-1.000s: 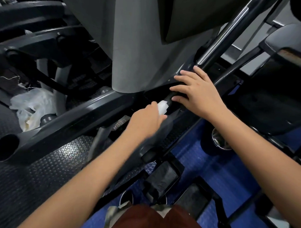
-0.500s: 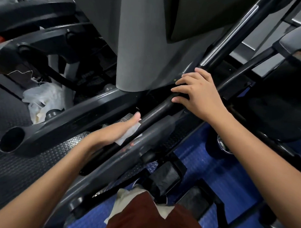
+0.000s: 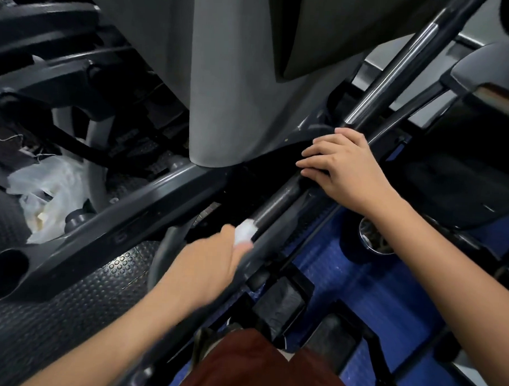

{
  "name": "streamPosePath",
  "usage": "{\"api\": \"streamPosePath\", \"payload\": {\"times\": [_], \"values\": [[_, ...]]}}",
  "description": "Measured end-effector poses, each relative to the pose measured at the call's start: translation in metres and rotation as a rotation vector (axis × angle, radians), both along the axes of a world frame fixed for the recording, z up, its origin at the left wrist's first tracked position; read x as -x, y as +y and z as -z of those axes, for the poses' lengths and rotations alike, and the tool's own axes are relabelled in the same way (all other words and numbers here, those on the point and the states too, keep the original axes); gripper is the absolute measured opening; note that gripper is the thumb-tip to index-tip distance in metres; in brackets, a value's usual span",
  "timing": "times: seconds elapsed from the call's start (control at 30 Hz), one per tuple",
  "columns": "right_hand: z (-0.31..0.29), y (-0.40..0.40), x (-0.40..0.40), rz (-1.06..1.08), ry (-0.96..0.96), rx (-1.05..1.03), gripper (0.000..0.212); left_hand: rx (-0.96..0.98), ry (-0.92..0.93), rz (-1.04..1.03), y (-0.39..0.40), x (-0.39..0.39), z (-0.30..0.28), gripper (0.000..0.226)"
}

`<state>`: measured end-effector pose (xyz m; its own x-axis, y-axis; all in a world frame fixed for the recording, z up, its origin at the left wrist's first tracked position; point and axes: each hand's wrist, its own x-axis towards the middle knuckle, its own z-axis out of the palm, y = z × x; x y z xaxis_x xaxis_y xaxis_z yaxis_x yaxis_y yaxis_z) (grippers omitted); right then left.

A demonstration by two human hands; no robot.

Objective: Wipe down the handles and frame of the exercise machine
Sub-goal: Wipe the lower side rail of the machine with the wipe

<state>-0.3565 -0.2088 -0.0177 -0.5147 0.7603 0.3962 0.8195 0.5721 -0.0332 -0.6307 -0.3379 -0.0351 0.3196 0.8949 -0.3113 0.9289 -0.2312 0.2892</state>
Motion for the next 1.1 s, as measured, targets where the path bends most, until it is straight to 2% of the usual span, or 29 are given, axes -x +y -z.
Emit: {"api": "streamPosePath", "payload": {"times": [0.1,0.17,0.23,0.27,0.37,0.43,0.53,0.63,0.73,0.87,0.97,1.03,1.1], "values": [[0.001,-0.002,0.002,0.020,0.023,0.006,0.021,-0.062,0.135,0.064,-0.035,0.028,0.001,0.041],[0.002,-0.003,0.004,0.039,0.031,0.005,0.020,-0.034,0.084,0.073,-0.036,0.038,0.007,0.042],[0.003,-0.004,0.007,0.057,0.030,-0.005,0.018,0.066,-0.083,0.047,-0.015,0.037,0.012,0.040],[0.003,-0.005,0.008,0.067,0.025,-0.008,0.019,0.156,-0.221,0.011,0.001,0.030,0.012,0.043],[0.004,-0.008,0.010,0.100,0.014,0.002,0.018,0.596,-0.638,-0.111,0.053,0.003,0.013,0.069],[0.003,-0.009,0.012,0.118,0.010,0.015,0.017,0.792,-0.720,-0.147,0.080,-0.014,0.016,0.084],[0.002,-0.009,0.015,0.130,0.015,0.021,0.017,0.828,-0.780,-0.174,0.094,-0.025,0.022,0.088],[0.003,-0.011,0.016,0.141,0.015,0.021,0.017,0.748,-0.764,-0.171,0.080,-0.020,0.018,0.084],[0.008,-0.014,0.020,0.159,0.010,-0.009,0.017,0.607,-0.703,-0.144,0.052,-0.001,0.012,0.061],[0.014,-0.016,0.022,0.153,0.043,-0.033,0.017,0.244,-0.325,-0.012,0.010,0.030,0.011,0.046],[0.015,-0.015,0.021,0.144,0.057,-0.037,0.017,-0.002,-0.017,0.037,0.002,0.008,0.008,0.043],[0.015,-0.015,0.021,0.133,0.062,-0.045,0.017,-0.160,0.098,0.038,0.014,-0.020,0.011,0.044],[0.015,-0.015,0.020,0.122,0.058,-0.051,0.017,-0.254,0.129,0.034,0.038,-0.047,0.015,0.044]]}}
